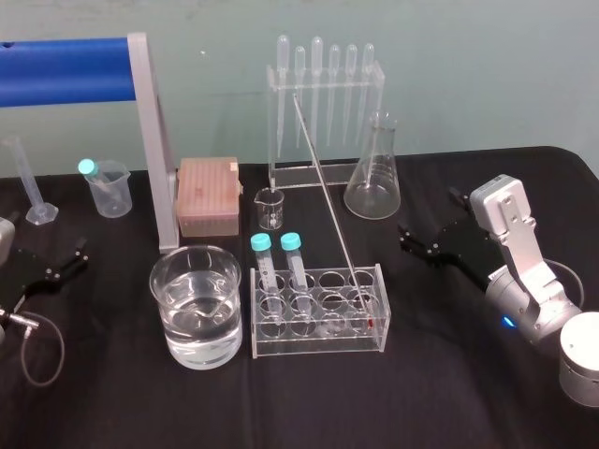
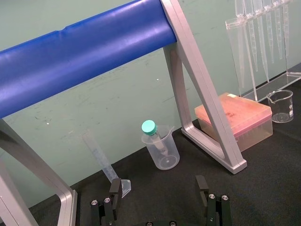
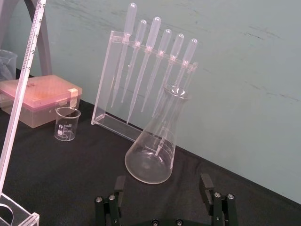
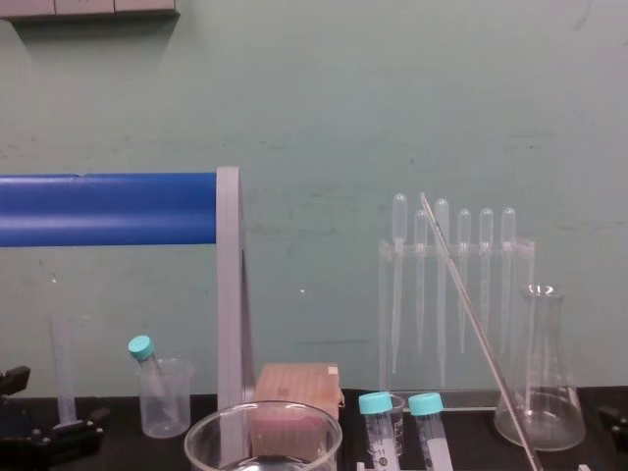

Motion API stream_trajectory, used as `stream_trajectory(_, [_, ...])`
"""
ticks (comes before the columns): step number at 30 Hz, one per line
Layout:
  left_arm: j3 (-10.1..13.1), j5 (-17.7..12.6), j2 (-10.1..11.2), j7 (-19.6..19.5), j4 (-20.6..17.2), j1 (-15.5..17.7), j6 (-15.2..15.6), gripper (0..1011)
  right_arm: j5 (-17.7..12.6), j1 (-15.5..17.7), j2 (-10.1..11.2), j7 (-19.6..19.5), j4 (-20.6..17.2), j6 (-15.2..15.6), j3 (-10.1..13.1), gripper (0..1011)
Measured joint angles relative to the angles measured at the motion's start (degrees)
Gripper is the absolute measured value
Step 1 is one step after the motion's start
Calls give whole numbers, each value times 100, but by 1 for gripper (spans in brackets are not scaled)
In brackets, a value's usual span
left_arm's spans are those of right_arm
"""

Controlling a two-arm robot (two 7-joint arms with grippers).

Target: Hold the thermometer with one hand and immerse one end into the beaker, then reinsert it into the test tube rack.

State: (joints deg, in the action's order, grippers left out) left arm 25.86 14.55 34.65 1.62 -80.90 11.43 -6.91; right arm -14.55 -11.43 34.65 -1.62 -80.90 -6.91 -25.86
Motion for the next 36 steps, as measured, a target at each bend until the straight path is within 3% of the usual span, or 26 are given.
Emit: stream_trajectory(36, [0,0,0,0,0,0,0,1008,0,0,0,0,0,0,0,1004])
